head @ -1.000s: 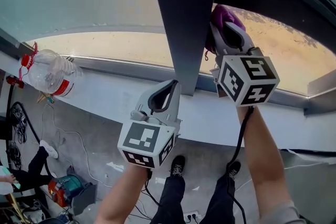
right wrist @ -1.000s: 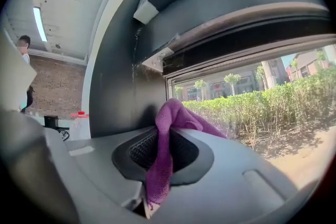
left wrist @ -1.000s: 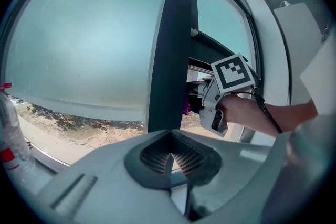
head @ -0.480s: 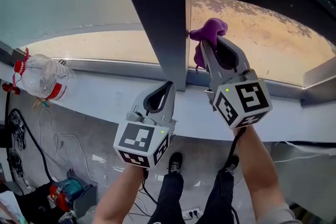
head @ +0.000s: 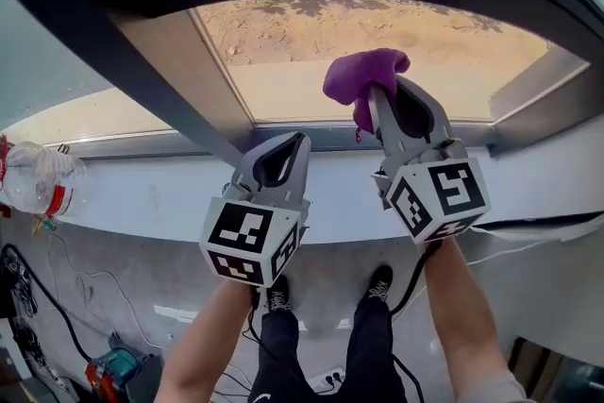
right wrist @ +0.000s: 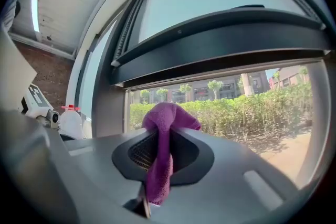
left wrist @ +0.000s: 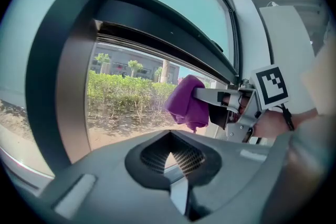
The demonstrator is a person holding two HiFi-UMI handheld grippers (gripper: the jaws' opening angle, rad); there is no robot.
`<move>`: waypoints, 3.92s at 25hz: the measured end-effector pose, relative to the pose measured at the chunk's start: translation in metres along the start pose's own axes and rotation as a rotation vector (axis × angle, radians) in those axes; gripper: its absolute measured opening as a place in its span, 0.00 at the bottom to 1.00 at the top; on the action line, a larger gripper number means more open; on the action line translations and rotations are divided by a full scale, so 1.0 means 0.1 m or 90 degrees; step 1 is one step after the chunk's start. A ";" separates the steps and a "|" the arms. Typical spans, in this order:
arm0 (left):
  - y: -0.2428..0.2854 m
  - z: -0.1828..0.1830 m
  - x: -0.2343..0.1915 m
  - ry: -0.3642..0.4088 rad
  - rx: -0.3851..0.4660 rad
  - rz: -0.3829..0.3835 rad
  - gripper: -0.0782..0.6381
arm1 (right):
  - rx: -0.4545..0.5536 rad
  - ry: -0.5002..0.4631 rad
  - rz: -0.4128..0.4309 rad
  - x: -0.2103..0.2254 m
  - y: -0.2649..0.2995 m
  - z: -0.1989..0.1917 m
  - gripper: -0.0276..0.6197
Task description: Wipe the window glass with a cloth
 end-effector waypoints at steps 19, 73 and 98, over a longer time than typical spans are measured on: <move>1.86 -0.06 2.27 0.010 -0.028 -0.179 0.11 | -0.017 -0.047 -0.378 3.21 -1.85 0.40 0.14; 0.69 -0.02 0.58 -0.011 -0.047 0.030 0.11 | -0.078 -0.003 -0.182 1.58 0.01 -0.07 0.14; -0.71 -0.25 -1.02 0.005 -0.100 0.188 0.11 | -0.099 0.019 -0.102 -0.55 1.25 -0.46 0.14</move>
Point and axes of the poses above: the fingertips, and each gripper's own axes: y forward along the fingers, x to its right, z out of its top, the point moved 10 cm from there along -y, backward along the fingers, and after that the axes turned 7 degrees about x, right-handed, at the moved point
